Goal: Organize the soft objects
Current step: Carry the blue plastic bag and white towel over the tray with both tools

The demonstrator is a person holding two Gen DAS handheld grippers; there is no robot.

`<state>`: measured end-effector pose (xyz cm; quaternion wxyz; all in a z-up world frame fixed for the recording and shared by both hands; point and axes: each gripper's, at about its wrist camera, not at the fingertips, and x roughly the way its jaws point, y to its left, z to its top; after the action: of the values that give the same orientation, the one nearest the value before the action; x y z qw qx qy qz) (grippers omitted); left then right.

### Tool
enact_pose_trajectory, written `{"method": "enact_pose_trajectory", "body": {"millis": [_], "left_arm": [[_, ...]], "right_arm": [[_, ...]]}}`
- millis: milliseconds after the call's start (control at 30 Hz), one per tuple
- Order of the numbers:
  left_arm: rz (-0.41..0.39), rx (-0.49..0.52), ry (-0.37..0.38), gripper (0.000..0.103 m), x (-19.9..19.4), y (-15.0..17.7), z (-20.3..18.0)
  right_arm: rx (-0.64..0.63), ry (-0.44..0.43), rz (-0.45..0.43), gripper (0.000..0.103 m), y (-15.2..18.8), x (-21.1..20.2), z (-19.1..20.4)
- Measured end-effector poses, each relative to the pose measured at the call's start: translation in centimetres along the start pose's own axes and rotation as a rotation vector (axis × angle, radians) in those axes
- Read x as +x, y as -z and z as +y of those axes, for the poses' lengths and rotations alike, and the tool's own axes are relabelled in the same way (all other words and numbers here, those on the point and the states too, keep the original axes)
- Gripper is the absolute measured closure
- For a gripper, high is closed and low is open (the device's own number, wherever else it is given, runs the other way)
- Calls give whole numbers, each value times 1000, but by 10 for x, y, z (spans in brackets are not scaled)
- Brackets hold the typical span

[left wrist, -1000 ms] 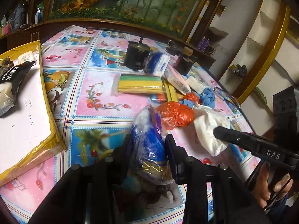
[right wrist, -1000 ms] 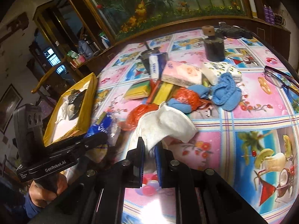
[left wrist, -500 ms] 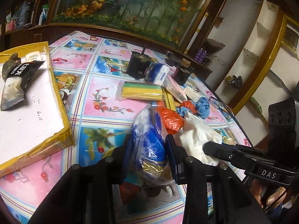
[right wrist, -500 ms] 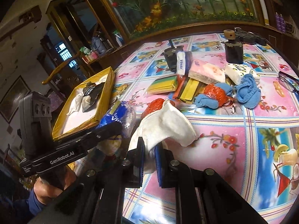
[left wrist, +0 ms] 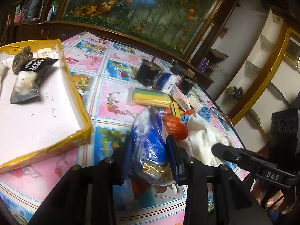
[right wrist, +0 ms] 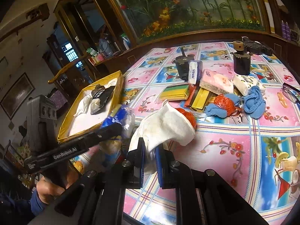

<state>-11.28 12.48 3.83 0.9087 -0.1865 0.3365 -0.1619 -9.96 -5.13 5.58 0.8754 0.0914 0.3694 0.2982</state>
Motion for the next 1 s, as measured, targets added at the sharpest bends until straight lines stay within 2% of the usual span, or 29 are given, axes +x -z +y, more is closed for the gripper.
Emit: {"method": "enact_pose_trajectory", "body": {"millis": [233,500,800,900,1000], "left_arm": [[-111,-30,-26,68,-50,-24,20],[-199,-138,-171,68,-95,-37,88],[-230,-216,-286,68,-115,-36,135],[-213,-237,-326,68,-116,-33,148],[-193,-264,-360,68,-114,-32,160]], "right_arm": [[-23,-74,15,91,-20,11,23],[-119,-167,43,91,-44,45,77],[-212,-245,104,91,-66,112,137],[-226,-289,169,91,-67,142,152],[-246,-297,210,91,-62,167,167]]}}
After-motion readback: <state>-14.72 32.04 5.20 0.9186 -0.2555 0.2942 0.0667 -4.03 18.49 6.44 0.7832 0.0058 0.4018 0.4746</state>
